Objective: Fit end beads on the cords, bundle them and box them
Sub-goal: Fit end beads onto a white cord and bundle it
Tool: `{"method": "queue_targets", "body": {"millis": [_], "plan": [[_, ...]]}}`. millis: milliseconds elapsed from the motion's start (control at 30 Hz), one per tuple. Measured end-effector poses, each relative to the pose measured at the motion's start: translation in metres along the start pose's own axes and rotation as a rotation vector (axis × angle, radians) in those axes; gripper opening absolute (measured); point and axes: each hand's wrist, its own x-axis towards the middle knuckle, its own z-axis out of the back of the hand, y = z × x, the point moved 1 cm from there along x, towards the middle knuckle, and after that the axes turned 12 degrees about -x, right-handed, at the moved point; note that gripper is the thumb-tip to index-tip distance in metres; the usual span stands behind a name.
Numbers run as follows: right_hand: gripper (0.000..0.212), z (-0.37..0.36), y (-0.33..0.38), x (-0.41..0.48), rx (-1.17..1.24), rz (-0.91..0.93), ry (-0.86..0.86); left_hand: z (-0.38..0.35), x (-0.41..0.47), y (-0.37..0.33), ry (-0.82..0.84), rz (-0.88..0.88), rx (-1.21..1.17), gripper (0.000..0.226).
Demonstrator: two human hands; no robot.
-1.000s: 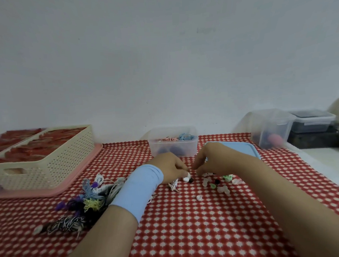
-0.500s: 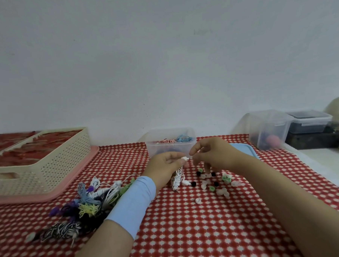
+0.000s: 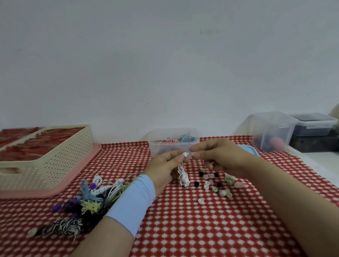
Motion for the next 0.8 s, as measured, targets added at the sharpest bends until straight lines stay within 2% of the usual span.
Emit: {"method": "queue_targets", "body": {"millis": [233, 667, 800], "plan": [[0.021, -0.004, 0.0, 0.0, 0.082, 0.026, 0.054, 0.0, -0.001, 0.0, 0.049, -0.006, 0.025, 0.022], [0.018, -0.01, 0.0, -0.002, 0.176, -0.014, 0.131, -0.001, -0.005, -0.001, 0.086, -0.024, 0.026, 0.017], [0.032, -0.013, -0.001, -0.001, 0.198, -0.016, 0.145, -0.002, -0.006, -0.002, 0.111, -0.023, 0.027, 0.018]]}}
